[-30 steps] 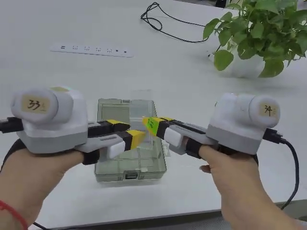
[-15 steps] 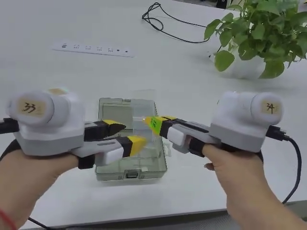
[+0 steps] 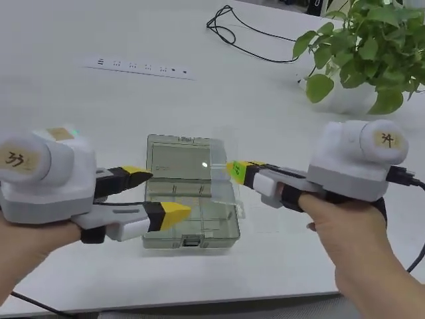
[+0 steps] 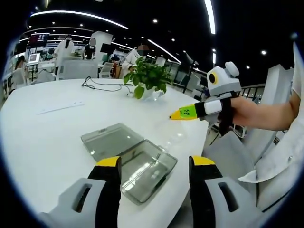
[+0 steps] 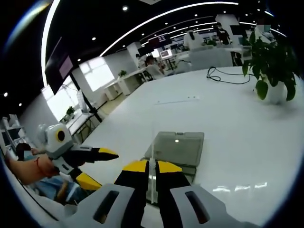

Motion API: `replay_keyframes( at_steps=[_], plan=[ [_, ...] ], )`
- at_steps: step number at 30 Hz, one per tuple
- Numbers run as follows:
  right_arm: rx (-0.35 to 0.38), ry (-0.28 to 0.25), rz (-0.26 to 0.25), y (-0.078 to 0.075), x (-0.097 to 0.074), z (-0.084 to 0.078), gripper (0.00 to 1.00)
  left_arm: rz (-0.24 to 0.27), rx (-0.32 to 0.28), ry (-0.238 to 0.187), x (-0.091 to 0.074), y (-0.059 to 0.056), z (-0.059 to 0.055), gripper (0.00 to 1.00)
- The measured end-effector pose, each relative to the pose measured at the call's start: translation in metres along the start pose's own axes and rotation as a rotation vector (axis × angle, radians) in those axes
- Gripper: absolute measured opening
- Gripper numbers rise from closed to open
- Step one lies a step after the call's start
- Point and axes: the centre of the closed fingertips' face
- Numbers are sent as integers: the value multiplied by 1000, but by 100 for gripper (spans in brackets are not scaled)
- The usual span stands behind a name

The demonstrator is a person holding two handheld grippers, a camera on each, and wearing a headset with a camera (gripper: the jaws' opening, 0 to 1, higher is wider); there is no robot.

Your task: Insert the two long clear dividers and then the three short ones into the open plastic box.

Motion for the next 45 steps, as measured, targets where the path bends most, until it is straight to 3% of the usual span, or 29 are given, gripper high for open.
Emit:
replay_keyframes(
  at_steps=[9, 16, 23, 30, 45],
  plan=[
    [46, 35, -67, -9, 1, -1, 7, -9, 60, 15, -11, 7, -12, 71],
    [89, 96, -100, -10, 9, -10, 7, -22, 111, 32, -14, 10, -18, 80],
    [192, 196, -164, -15, 18, -26, 7, -47, 125, 44, -16, 10, -26, 81],
    [247, 276, -231, -24, 22, -42, 7, -74, 124, 40, -14, 11, -30, 81],
    [312, 362, -325, -46, 38, -66, 7, -121, 130, 29, -13, 10, -34, 81]
  ],
)
Point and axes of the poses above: the centre of the closed fingertips' face, and the gripper's own axes: x roughly forward along the fingers, y roughly to its left, z roughly out of its top, and after that the axes turned 14 degrees about x, right-handed
